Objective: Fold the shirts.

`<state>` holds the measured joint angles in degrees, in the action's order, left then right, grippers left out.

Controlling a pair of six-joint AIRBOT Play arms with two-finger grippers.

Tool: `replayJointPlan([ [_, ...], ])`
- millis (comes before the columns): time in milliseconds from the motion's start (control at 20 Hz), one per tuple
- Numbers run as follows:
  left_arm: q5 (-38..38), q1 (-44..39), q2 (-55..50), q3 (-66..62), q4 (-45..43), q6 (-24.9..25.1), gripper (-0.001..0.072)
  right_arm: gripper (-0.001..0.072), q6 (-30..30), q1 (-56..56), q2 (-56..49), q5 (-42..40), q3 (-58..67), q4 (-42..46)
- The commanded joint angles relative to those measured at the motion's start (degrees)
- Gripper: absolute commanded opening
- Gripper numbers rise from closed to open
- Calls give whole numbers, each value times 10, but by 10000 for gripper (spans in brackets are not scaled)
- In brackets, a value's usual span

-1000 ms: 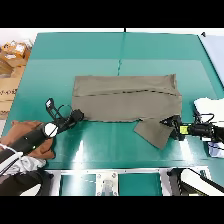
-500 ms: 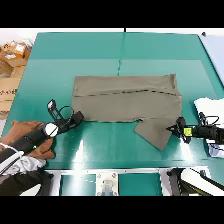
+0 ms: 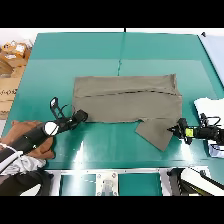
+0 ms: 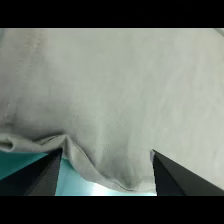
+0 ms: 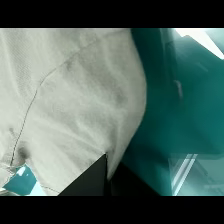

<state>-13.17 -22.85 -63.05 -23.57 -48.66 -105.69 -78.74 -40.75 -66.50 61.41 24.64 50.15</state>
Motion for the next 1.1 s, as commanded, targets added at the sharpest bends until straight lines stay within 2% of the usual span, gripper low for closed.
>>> replayJointPlan([
  [0,-49,1,-2,-36,-5,-3,707,19,0,0,0,1,0,-2],
  [100,-85,1,-2,-46,-8,-6,707,19,0,0,0,0,0,-2],
  [350,-240,1,-2,-46,-8,-7,707,19,0,1,0,-6,0,-2],
  [450,-261,1,-2,-48,-10,-2,706,19,0,1,0,-8,0,-2],
  [600,-267,5,-2,-99,-93,-1,707,19,0,1,0,-13,0,-2],
  [750,-316,65,-2,-170,-149,-3,707,19,0,1,0,-13,0,-2],
  [850,-391,126,-2,-212,-157,4,707,19,0,1,0,-13,0,-2],
  [900,-439,150,-2,-233,-157,24,707,19,0,1,0,-13,0,-2],
  [1050,-551,163,-2,-249,-150,53,705,19,0,1,0,-13,0,-2],
])
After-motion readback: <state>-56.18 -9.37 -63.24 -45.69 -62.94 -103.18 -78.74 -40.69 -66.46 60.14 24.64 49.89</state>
